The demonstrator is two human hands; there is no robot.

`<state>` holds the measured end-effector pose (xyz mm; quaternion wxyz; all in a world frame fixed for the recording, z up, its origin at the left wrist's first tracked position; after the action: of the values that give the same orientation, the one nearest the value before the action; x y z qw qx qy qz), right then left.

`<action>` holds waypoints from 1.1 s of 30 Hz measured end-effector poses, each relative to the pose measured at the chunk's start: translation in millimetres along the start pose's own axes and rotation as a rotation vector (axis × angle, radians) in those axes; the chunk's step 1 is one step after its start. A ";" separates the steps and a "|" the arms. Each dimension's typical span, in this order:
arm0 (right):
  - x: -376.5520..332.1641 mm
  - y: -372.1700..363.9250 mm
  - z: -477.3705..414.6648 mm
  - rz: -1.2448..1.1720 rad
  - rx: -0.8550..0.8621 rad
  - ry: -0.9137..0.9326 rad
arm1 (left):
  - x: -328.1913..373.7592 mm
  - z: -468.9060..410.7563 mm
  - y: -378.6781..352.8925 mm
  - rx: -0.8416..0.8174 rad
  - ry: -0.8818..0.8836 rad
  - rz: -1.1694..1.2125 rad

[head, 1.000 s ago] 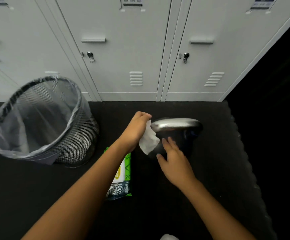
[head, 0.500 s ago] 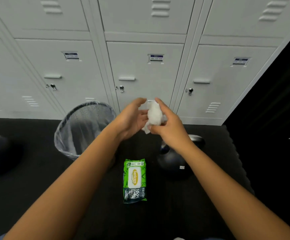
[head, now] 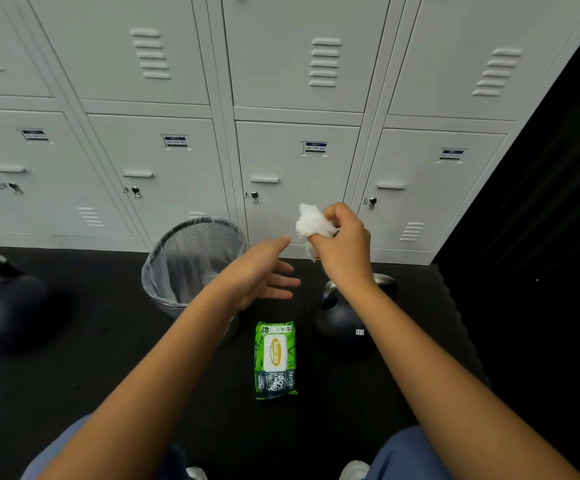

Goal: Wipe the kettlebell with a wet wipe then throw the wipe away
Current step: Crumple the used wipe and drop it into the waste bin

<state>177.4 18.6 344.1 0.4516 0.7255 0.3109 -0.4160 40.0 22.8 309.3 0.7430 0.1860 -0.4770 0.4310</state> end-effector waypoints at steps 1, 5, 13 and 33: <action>-3.5 -3.1 6.1 0.045 -0.006 0.039 | -2.1 2.5 -5.7 -0.018 0.005 0.021; -12.2 -13.0 28.8 0.155 -0.030 0.161 | 6.5 11.6 -14.8 -0.009 -0.095 0.099; -35.1 -24.5 48.8 -0.056 -0.088 0.191 | 23.5 24.8 19.9 0.245 -0.338 0.086; -40.1 -28.6 34.1 -0.129 0.061 0.213 | 16.8 21.3 21.4 0.102 -0.261 0.396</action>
<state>124.2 -4.1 359.8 0.3661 0.7576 0.3903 -0.3738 13.7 27.9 331.1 0.5656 0.1805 -0.5738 0.5642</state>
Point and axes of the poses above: each hand's wrist, its own z-axis away from the middle knuckle, its own y-axis out of the back of the hand, x = y × z, the point moved 7 cm from there along -z, towards the middle knuckle, and after that the axes turned 7 degrees about -x, right-handed, at the moved point
